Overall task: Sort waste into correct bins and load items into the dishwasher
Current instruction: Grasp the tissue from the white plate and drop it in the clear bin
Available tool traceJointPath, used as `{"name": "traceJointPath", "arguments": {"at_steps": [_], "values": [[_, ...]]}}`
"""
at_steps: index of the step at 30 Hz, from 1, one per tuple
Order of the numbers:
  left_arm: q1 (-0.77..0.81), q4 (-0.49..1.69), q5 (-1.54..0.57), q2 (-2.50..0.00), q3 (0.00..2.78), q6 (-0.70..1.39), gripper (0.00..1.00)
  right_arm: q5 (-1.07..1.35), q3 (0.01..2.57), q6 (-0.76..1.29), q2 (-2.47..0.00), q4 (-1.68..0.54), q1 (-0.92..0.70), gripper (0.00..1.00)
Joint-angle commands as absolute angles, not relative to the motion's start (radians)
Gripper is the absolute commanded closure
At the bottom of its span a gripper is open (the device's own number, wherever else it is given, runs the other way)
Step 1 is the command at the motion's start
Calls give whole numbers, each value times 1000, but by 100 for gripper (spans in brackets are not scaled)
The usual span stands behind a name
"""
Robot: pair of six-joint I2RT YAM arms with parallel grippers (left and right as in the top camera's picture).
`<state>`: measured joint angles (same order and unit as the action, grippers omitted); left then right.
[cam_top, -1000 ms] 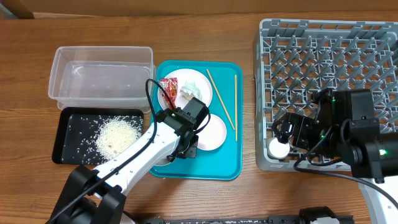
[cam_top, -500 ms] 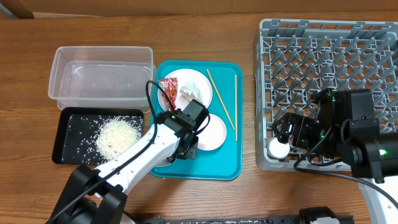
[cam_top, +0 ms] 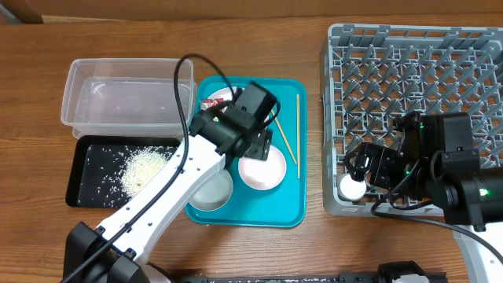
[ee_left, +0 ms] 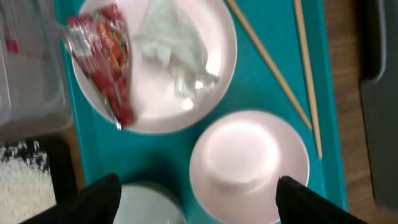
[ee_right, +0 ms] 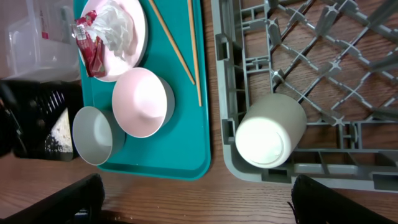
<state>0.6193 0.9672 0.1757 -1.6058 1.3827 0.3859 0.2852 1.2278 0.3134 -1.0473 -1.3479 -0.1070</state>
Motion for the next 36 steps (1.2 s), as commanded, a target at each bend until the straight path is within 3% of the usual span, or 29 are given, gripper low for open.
{"name": "traceJointPath", "arguments": {"at_steps": [1, 9, 12, 14, 15, 17, 18, 27, 36], "values": [[604, 846, 262, -1649, 1351, 311, 19, 294, 1242, 307, -1043, -1345, -114, 2], [563, 626, 262, -1895, 1351, 278, 17, 294, 1242, 310, -1043, -1344, -114, 2], [551, 615, 262, -1963, 1351, 276, 23, 294, 1242, 311, -1043, -1345, -114, 2], [544, 615, 262, -1988, 1351, 276, 34, 294, 1242, 311, -1043, -1345, -114, 2], [542, 616, 261, -1992, 1351, 276, 45, 294, 1242, 311, -1043, -1345, -114, 2], [535, 624, 258, -1985, 1354, 276, 84, 294, 1242, 310, -1043, -1346, -114, 2], [529, 633, 258, -1975, 1363, 277, 96, 294, 1242, 310, -1043, -1348, -114, 2], [428, 872, 188, -1795, 1593, 295, 96, 294, 1242, 310, -1043, -1352, -114, 2], [138, 921, 155, -1707, 1597, 296, 96, 294, 1242, 310, -1043, -1352, -114, 1]]}}
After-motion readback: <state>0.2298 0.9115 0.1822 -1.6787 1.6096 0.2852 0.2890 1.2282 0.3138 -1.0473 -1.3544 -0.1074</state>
